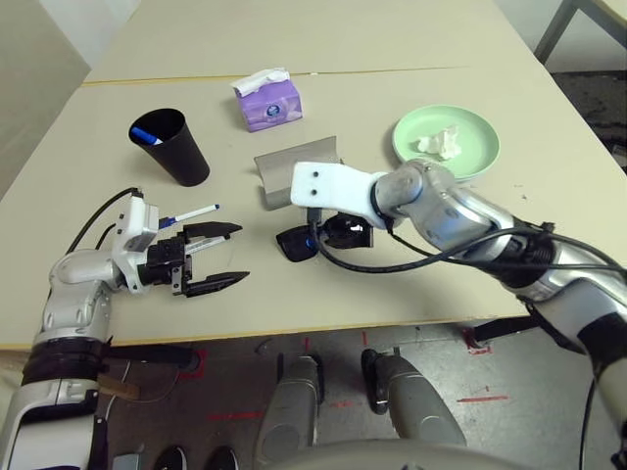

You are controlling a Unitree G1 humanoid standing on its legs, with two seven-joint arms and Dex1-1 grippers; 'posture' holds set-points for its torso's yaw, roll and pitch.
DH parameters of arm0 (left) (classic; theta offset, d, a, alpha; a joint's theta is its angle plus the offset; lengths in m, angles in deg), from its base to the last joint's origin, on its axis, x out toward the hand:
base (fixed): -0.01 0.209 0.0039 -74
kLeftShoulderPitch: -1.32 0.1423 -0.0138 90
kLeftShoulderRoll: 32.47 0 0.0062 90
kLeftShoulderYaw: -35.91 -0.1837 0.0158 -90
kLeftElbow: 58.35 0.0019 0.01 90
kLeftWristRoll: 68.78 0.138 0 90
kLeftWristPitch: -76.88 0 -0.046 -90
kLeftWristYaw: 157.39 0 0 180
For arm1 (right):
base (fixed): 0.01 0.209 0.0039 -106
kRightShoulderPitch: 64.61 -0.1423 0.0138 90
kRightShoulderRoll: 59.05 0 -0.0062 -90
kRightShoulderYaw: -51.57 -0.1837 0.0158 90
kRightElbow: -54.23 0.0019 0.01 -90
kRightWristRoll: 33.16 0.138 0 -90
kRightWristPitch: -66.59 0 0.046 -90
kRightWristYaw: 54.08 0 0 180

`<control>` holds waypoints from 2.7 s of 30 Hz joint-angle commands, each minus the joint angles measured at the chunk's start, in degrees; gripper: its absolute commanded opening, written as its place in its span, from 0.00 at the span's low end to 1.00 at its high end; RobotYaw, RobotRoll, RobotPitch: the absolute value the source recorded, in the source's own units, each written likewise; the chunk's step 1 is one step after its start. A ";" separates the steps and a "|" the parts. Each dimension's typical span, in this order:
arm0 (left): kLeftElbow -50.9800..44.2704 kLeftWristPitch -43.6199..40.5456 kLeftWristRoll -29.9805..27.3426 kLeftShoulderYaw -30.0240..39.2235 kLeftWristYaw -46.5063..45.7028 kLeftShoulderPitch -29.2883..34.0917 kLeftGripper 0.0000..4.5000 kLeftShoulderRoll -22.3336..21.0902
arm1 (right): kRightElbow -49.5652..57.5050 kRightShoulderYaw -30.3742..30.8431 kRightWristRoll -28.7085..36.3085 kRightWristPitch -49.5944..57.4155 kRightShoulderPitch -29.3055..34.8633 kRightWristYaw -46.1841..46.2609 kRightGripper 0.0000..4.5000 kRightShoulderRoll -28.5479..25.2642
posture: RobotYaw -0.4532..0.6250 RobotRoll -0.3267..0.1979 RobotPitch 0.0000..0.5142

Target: Organize and tidy the items on the table.

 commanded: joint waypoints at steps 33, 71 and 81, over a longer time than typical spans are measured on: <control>-3.38 0.55 -0.30 0.42 -1.82 3.75 1.00 1.10 | -8.84 1.04 -11.03 -9.23 2.29 -9.30 1.00 5.42 | 0.43 0.62 0.43; -3.13 0.36 -0.25 -0.49 -3.42 2.64 1.00 2.89 | -15.54 -5.73 -12.89 -14.34 -5.87 -16.11 0.04 6.58 | 0.42 0.62 0.41; -3.84 0.63 -0.46 0.08 -3.77 3.85 1.00 2.99 | -31.16 -6.88 -15.75 -26.40 -13.19 -13.72 0.04 10.41 | 0.43 0.62 0.42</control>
